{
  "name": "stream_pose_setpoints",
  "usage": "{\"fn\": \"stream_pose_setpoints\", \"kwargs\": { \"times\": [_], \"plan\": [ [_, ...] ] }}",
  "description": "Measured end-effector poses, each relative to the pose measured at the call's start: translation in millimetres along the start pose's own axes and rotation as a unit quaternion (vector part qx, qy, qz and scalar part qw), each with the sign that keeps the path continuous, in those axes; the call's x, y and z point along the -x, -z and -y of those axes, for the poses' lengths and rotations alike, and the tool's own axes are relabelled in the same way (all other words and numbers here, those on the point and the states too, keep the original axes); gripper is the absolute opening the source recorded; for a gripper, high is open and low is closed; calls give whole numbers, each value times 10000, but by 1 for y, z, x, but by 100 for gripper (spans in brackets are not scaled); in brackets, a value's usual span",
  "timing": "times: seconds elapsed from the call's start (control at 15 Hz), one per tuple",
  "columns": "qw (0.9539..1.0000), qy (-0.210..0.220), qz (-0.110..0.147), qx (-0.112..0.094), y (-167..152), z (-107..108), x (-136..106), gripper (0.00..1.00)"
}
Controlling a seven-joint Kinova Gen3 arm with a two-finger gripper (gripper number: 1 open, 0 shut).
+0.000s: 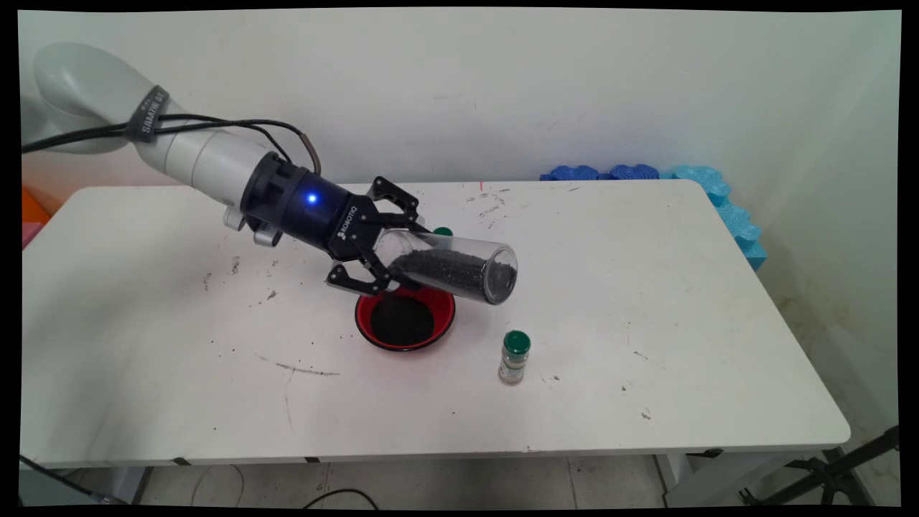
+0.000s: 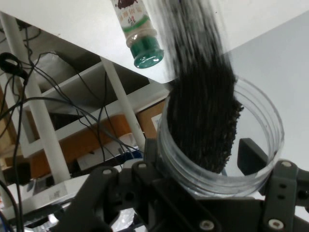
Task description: Pour the black seasoning powder in the red bowl
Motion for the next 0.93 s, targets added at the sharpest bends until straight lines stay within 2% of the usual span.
{"fn": "stream_pose_setpoints", "kwargs": {
  "times": [0.93],
  "plan": [
    [9993,328,53,148,-2,1,-2,0]
  ]
}}
